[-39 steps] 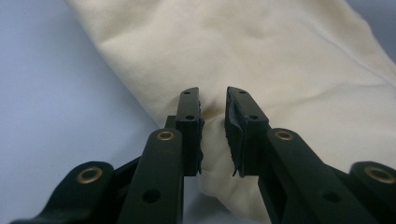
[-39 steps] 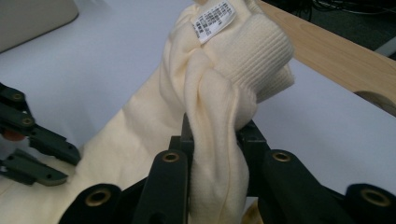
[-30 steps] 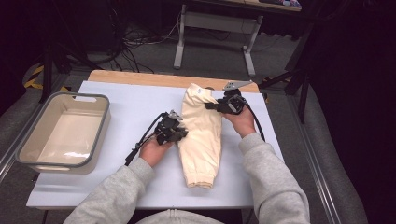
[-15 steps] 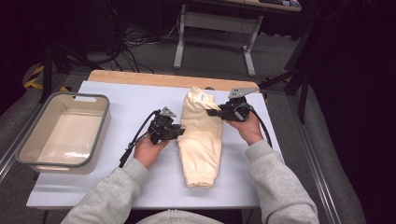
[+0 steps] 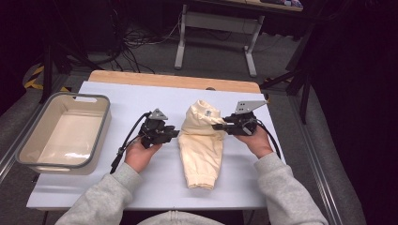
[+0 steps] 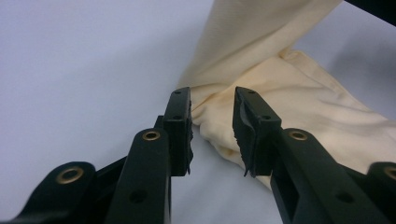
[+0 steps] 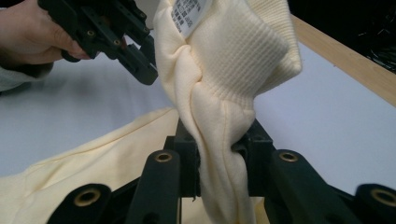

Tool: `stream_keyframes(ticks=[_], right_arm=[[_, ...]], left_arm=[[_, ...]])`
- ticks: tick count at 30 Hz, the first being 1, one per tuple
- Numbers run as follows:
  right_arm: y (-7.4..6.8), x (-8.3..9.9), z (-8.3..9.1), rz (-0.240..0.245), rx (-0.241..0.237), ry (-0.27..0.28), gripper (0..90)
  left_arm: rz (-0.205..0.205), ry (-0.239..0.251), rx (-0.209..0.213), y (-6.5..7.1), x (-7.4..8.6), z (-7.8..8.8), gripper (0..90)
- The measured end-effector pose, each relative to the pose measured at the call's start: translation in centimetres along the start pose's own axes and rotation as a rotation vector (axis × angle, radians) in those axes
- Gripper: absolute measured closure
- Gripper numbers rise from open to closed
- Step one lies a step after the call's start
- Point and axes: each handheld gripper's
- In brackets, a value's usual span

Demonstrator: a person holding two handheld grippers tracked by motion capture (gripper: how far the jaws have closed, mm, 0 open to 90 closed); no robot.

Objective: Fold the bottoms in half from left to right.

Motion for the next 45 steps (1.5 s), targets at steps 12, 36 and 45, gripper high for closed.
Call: stream_keyframes(ticks=[12,36,45], right_arm=[[-3.0,1.4,0.9,0.06,-0.008,-0.033,67.1],[-7.0,1.6,1.9,0.046,-0.013,-0.096,73.0],[-8.1,1.9,-0.1,-0.022,0.014,-0.158,82.3]], left_arm=[[-0.001,0.001,0.009,0.1,0.5,0.7,66.7],[-0.003,0.008,0.015,0.3,0.5,0.9,65.7],[-0.024,0.015,0.024,0.6,0.4,1.3,64.8]])
Point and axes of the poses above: each handheld gripper's, and its own axes: z roughly backward along the jaws, x roughly out of its underside, y roughly to its right, and after that the axes turned 1 degree about x, right-handed
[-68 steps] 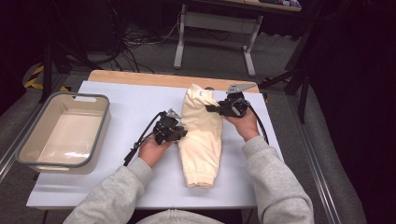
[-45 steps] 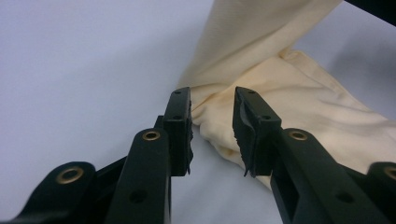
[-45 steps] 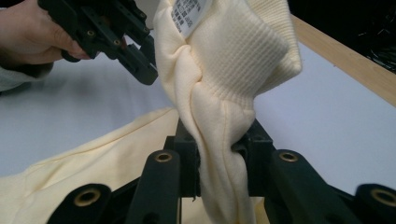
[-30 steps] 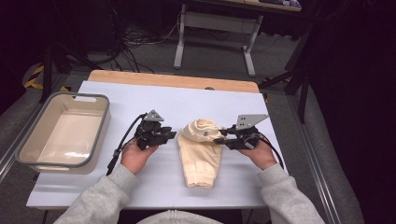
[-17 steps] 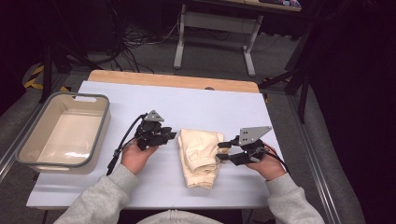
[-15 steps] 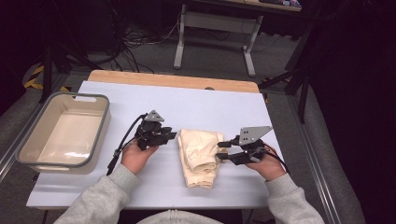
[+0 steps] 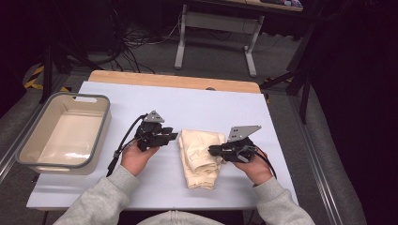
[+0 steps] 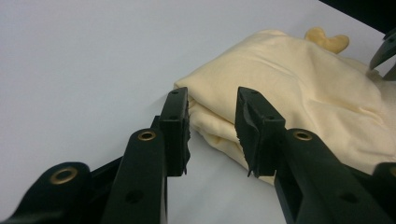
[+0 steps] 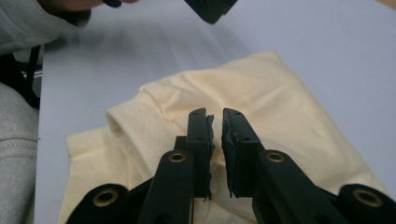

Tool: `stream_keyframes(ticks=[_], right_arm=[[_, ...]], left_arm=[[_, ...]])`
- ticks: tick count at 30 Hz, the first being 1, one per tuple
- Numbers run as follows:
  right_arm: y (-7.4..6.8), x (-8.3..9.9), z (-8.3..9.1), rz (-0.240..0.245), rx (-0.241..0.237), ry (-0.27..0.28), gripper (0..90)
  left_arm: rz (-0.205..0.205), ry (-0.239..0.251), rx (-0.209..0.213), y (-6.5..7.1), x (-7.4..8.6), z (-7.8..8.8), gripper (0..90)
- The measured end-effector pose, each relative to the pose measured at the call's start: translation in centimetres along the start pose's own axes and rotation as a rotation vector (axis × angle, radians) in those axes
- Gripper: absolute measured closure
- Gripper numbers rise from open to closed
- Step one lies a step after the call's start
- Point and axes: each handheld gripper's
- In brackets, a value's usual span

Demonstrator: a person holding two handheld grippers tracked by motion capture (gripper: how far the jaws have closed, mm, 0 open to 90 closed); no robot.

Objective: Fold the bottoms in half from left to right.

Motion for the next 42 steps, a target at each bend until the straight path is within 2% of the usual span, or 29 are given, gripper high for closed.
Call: stream_keyframes(ticks=[1,2,5,7,11,15,25,30,33,40,41,42], right_arm=[[-0.1,0.2,-0.2,-0.007,0.006,-0.02,83.3],[-0.3,0.3,-0.3,-0.021,0.008,-0.036,84.2],[-0.7,1.1,-0.4,-0.051,-0.012,-0.05,85.0],[-1.2,1.5,-0.6,-0.052,-0.016,-0.072,85.2],[-2.0,2.4,-1.3,-0.046,-0.005,-0.116,85.9],[-2.3,3.1,-1.6,-0.073,-0.01,-0.115,87.8],[-2.4,3.3,-1.6,-0.084,-0.004,-0.099,86.6],[-2.2,2.9,-0.7,-0.098,-0.009,-0.041,79.0],[-2.2,2.7,0.1,-0.091,0.01,-0.008,73.1],[-1.5,2.7,1.7,-0.114,0.06,0.061,46.8],[-1.3,2.7,1.9,-0.118,0.067,0.065,42.7],[-1.2,2.7,2.1,-0.124,0.072,0.067,38.5]], left_arm=[[0.012,0.006,0.006,0.2,0.0,0.0,64.8],[-0.003,0.004,0.005,0.1,0.0,0.1,64.8],[-0.007,0.016,0.007,0.3,0.1,0.3,64.4],[0.004,0.017,0.017,0.4,0.2,0.3,64.2],[-0.002,0.023,0.014,0.5,0.3,0.4,63.4],[0.002,0.024,0.017,0.5,0.3,0.4,62.3],[0.001,0.041,0.018,0.4,0.2,0.4,53.7],[0.004,0.046,0.031,0.4,0.2,0.3,46.3],[0.009,0.05,0.035,0.5,0.1,0.3,43.1],[-0.019,0.054,0.039,0.6,-0.7,-0.2,29.1],[-0.012,0.048,0.044,0.7,-0.8,-0.3,26.7],[-0.028,0.051,0.044,0.7,-1.0,-0.4,24.7]])
Point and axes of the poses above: each handheld gripper's, and its own axes: z roughly backward along the jaws, x roughly out of its underside, y roughly to its right, and after that the axes turned 1 degree about x, right-handed
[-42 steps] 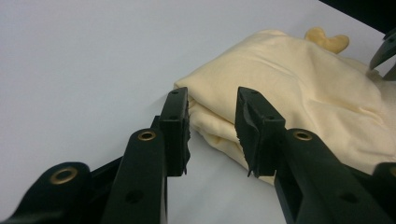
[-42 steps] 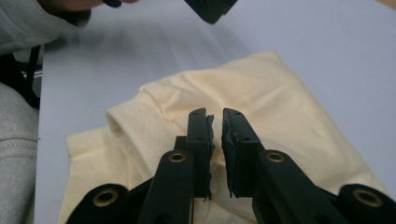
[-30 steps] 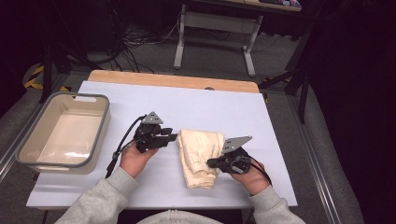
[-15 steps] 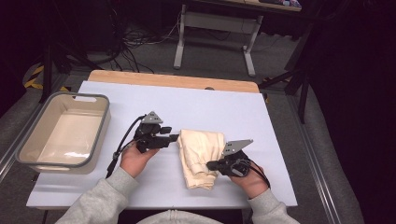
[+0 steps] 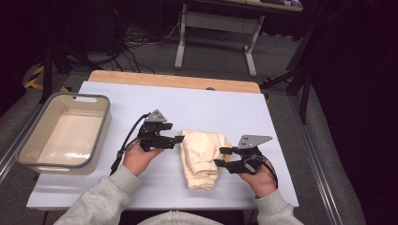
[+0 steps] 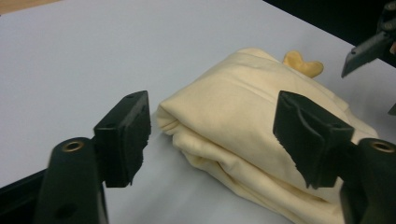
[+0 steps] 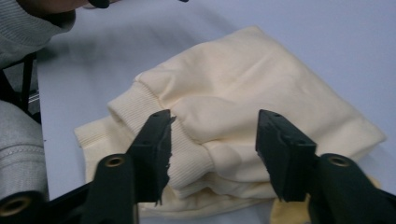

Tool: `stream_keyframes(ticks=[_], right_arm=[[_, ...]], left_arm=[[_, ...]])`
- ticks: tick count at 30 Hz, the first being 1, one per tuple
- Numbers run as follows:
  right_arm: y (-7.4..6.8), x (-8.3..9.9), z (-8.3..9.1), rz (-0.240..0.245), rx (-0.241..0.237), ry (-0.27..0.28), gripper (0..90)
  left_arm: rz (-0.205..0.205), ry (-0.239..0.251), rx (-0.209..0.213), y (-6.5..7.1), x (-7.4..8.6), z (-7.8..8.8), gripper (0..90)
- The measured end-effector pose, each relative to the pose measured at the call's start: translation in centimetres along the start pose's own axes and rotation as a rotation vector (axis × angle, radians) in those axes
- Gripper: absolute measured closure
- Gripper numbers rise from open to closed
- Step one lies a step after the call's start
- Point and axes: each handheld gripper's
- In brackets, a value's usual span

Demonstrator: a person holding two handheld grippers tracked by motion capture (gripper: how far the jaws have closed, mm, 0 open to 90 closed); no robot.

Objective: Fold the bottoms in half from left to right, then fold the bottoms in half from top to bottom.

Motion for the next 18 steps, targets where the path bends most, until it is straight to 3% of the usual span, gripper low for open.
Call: stream_keyframes(ticks=[4,8,12,18], right_arm=[[0.5,0.0,0.3,-0.016,0.017,0.02,22.3],[0.9,0.1,0.6,-0.025,0.027,0.048,12.8],[1.2,0.2,0.9,-0.041,0.031,0.067,7.9],[1.6,0.3,1.1,-0.045,0.046,0.076,3.6]], left_arm=[[-0.016,-0.001,0.012,0.2,-0.4,-0.4,18.4],[-0.047,-0.017,0.017,0.3,-0.8,-0.7,15.1],[-0.082,-0.048,0.036,0.3,-1.1,-1.2,15.4],[-0.062,-0.081,0.066,0.0,-1.2,-2.2,13.5]])
Point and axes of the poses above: each handheld gripper's, and its own axes: z roughly backward along the jaws, x roughly out of its underside, y roughly to its right, and after that the axes turned 1 degree about x, right-handed
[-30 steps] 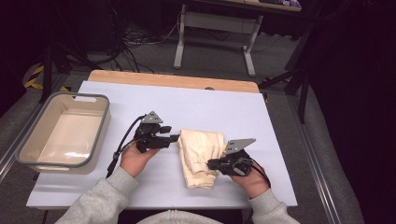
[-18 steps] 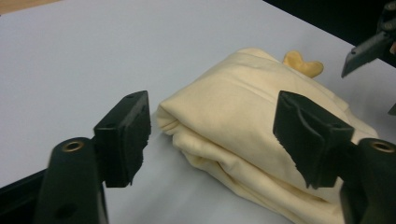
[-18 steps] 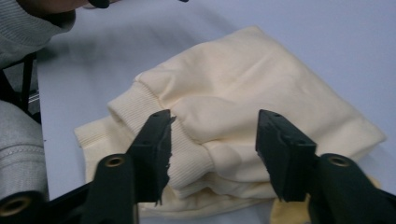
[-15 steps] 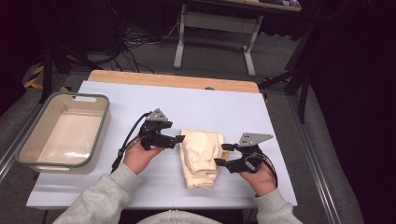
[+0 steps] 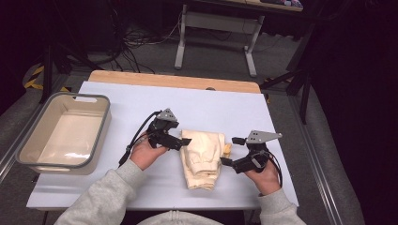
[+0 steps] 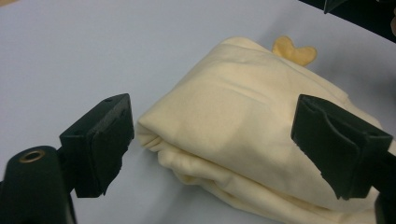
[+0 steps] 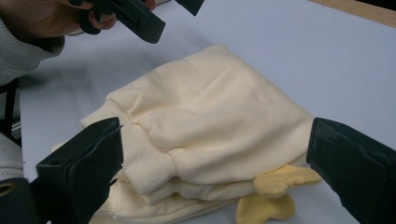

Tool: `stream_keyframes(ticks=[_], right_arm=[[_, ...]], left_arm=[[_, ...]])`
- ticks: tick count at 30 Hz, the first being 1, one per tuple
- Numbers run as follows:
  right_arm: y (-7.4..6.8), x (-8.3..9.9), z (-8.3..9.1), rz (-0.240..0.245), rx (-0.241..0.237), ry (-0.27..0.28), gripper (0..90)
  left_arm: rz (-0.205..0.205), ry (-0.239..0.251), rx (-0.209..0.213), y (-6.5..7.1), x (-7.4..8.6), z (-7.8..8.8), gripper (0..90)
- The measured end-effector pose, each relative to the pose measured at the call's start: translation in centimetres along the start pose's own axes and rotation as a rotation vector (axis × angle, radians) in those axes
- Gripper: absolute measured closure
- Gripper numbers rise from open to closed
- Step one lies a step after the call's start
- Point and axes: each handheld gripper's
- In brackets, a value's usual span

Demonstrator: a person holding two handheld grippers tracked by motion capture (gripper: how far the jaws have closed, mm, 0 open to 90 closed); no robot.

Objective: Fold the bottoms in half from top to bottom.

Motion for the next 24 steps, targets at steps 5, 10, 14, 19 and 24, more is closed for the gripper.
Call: stream_keyframes(ticks=[5,10,14,19,24], right_arm=[[0.3,0.2,0.1,-0.008,0.003,0.004,2.7],[0.3,0.3,0.1,-0.007,0.004,-0.003,2.5],[0.4,0.3,0.1,-0.005,-0.001,-0.003,2.3],[0.4,0.4,0.1,-0.003,-0.004,-0.003,2.3],[0.3,0.4,0.1,-0.001,-0.007,-0.001,2.3]], left_arm=[[0.008,-0.02,0.014,-0.1,-0.4,-0.8,8.2],[0.025,-0.032,0.018,-0.2,-0.7,-1.6,3.8],[0.04,-0.041,0.015,-0.4,-0.8,-2.0,0.2],[0.038,-0.073,0.005,-0.4,-1.1,-2.7,0.2],[0.083,-0.111,0.005,-0.9,-1.1,-3.4,1.9]])
Point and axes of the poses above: each handheld gripper's, and its own axes: z roughly backward along the jaws, x roughly out of its underside, y roughly to its right, and after that the axes turned 1 degree about x, right-handed
